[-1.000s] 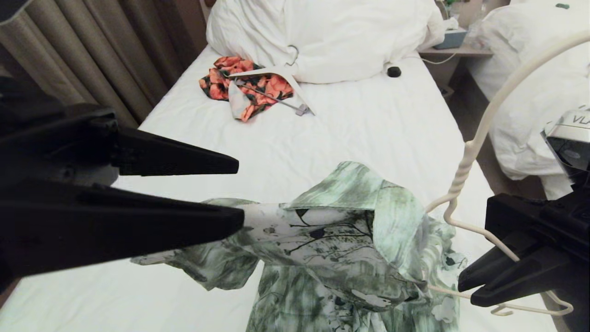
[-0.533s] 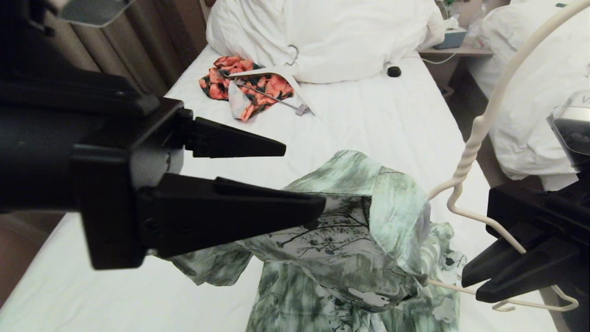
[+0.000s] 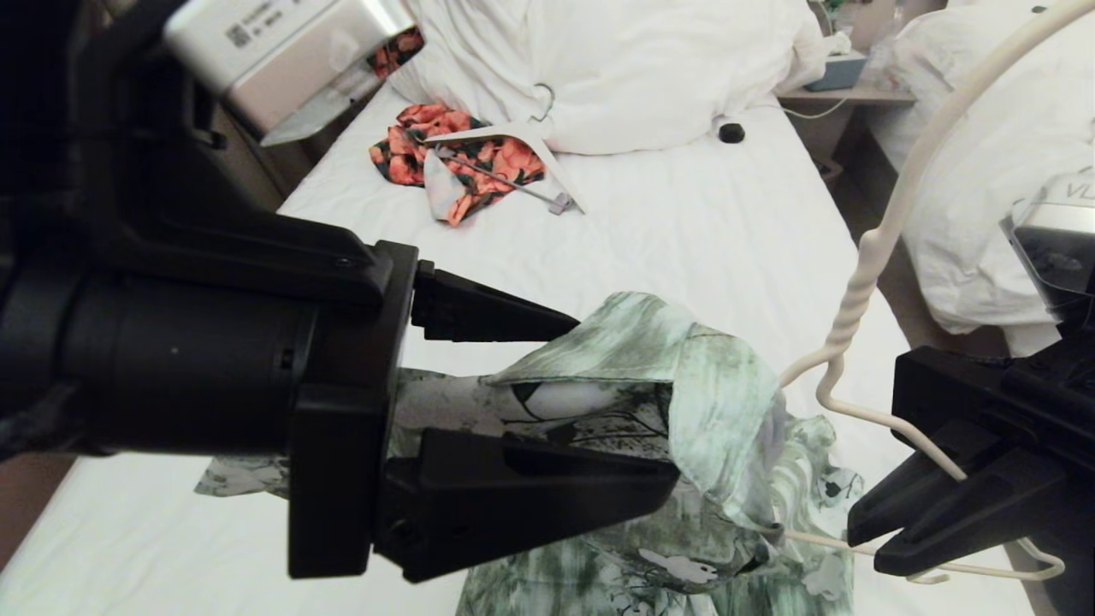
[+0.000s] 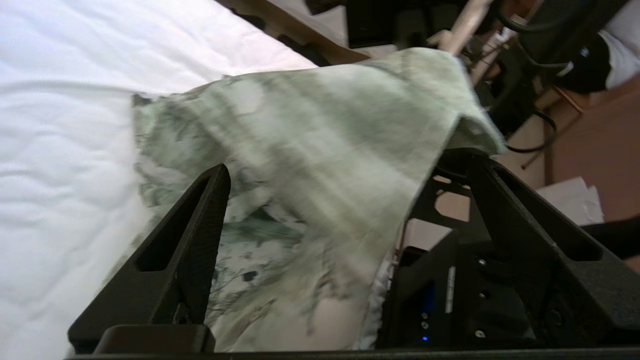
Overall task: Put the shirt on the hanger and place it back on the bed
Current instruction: Hook the other side of the shirt onto the hanger
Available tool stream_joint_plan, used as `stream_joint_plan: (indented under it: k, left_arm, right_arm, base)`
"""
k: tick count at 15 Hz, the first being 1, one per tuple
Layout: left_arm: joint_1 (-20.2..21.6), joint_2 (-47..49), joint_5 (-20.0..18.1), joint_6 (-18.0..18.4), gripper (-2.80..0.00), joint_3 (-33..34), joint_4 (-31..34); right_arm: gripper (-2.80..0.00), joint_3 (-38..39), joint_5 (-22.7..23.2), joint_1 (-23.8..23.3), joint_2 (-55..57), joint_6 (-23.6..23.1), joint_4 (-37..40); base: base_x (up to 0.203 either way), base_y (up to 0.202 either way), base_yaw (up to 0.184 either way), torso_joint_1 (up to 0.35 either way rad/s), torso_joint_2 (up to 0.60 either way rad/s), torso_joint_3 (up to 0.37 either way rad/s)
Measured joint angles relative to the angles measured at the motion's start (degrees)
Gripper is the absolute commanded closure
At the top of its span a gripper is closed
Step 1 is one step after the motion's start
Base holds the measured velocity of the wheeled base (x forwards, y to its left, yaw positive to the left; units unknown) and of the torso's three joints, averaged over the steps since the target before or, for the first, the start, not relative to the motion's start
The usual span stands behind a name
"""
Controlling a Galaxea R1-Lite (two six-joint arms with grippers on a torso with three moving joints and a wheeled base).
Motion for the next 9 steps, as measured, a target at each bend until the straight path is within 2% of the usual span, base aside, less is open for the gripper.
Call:
stream_joint_plan:
  k: [2,5,9]
  left_arm:
    - [-1.51,-0.01,0.38,0.05,-2.8,0.15,-0.01]
    - [-3.3,0.82,4.3,0.46,-2.8,-0.03,-0.06]
    - [-3.51,1.49,10.25,6.7,-2.8,-0.12,0.49]
  right_arm:
    - [0.0,-0.06,0.0,0.0,0.11,0.0,0.13]
    - [0.0,-0.06,-0.19,0.0,0.17,0.17,0.49]
    - [0.0,-0.13,-1.44,-0.06,0.24,0.11,1.71]
  base:
    - [0.0,0.0,0.0,0.0,0.0,0.0]
    - [0.0,0.0,0.0,0.0,0.0,0.0]
    - [0.0,0.0,0.0,0.0,0.0,0.0]
